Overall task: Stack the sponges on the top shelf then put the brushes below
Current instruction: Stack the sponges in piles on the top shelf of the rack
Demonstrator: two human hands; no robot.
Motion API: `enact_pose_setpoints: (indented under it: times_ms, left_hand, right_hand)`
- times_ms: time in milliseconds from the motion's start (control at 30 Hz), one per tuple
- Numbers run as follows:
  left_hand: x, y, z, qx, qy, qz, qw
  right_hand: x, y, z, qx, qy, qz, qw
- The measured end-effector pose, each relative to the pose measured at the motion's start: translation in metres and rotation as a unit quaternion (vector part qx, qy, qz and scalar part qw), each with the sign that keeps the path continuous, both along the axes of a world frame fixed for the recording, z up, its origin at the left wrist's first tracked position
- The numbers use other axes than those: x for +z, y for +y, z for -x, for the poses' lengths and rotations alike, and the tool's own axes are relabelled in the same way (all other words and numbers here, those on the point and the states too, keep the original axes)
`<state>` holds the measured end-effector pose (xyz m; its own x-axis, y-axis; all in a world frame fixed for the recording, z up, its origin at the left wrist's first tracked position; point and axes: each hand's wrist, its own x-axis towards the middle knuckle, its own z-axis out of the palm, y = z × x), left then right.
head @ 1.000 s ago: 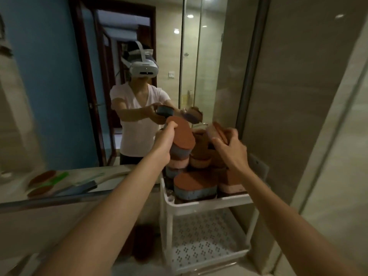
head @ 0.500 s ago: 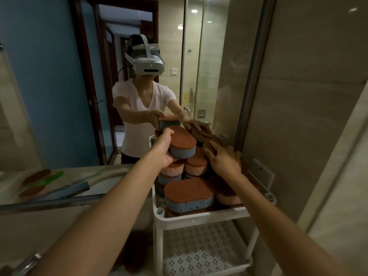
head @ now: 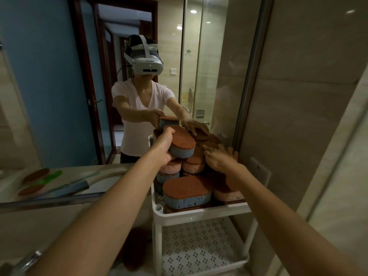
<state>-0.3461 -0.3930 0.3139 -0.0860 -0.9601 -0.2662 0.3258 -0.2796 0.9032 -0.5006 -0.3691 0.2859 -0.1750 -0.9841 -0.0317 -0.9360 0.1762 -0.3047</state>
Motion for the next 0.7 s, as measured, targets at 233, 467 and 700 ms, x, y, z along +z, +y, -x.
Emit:
enact_pose_setpoints:
  times_ms: [233, 467, 700]
  left_hand:
    - [0.013, -0.005, 0.025, -0.021, -0.037, 0.086, 0.995]
    - [0.02, 0.001, 0.063, -0.132, -0.049, 0.118, 0.983]
    - [-0.013, 0.002, 0.056, -0.148, -0.584, 0.373, 0.706]
  right_hand:
    - [0.026, 0.025, 0.005, 0.081, -0.315, 0.258, 0.91]
    - [0.02, 0.033, 0.024, 0.085, -0.278, 0.29, 0.912]
    - [-0.009, 0.025, 0.059, -0.052, -0.147, 0.231, 0.961]
